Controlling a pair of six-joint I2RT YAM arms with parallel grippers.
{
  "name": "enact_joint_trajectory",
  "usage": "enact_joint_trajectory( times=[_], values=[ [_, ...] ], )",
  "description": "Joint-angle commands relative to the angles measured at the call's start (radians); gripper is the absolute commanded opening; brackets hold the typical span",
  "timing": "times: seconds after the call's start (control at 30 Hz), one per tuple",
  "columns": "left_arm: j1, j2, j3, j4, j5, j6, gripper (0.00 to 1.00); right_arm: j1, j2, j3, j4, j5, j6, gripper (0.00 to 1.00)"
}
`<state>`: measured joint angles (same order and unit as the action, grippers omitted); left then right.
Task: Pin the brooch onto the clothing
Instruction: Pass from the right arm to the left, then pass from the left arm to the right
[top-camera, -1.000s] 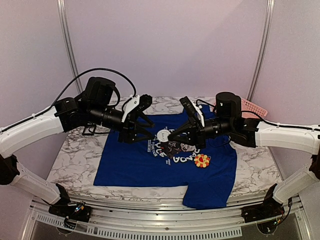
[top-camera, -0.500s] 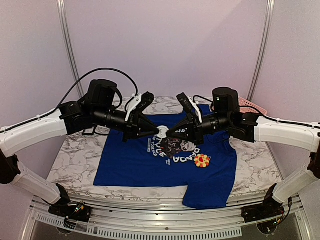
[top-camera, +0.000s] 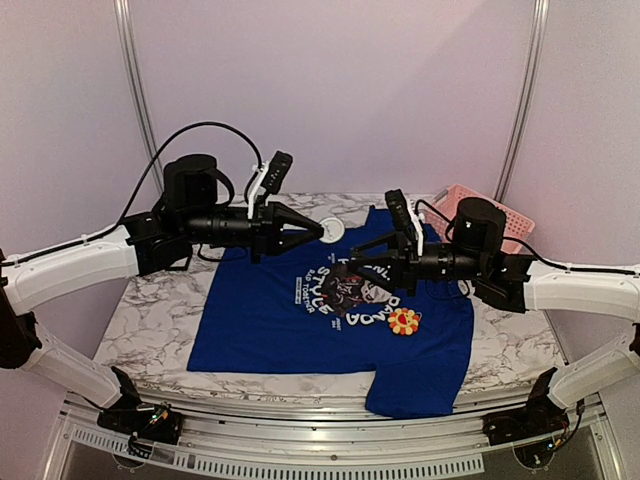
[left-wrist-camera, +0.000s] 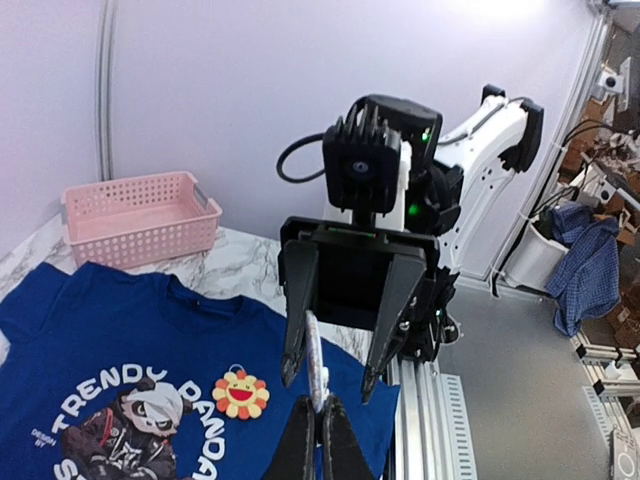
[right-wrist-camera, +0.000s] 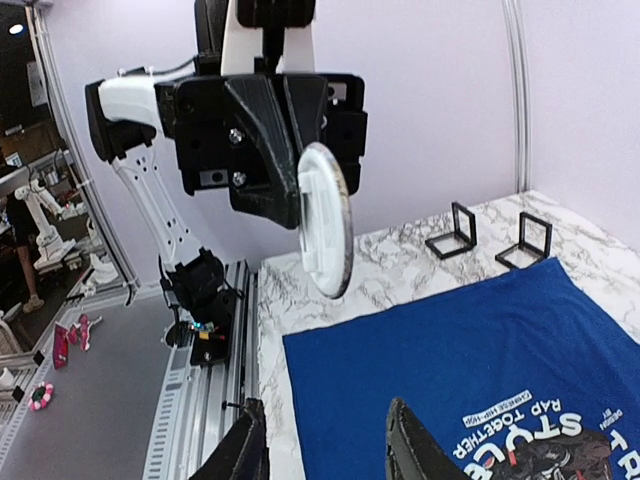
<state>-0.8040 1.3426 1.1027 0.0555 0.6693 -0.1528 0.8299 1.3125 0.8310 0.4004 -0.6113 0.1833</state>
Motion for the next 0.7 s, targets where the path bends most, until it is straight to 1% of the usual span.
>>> enact_joint_trajectory(
  times=[0.0, 0.07, 0.23, 0.37, 0.57, 0.67],
  values=[
    [-0.005, -0.005, -0.052, 0.291, 0.037, -0.166, 0.0, -0.003, -0.022, -0.063, 0.356, 0.09, 0.136, 0.37],
    [-0.012, -0.004, -0.069, 0.333, 0.031, -0.178, 0.0, -0.003, -0.008, -0.064, 0.418, 0.084, 0.175, 0.36],
    [-0.024, 0.001, -0.081, 0.364, 0.024, -0.186, 0.0, -0.002, 0.028, -0.035, 0.481, 0.069, 0.214, 0.35],
    [-0.031, 0.001, -0.083, 0.375, 0.025, -0.179, 0.0, -0.001, 0.061, -0.001, 0.479, 0.048, 0.223, 0.26],
    [-0.036, 0.006, -0.083, 0.362, 0.02, -0.171, 0.0, 0.0, 0.097, 0.022, 0.525, -0.007, 0.245, 0.24],
    [-0.037, 0.009, -0.083, 0.362, 0.019, -0.167, 0.0, 0.0, 0.105, 0.037, 0.519, -0.023, 0.245, 0.2]
  ],
)
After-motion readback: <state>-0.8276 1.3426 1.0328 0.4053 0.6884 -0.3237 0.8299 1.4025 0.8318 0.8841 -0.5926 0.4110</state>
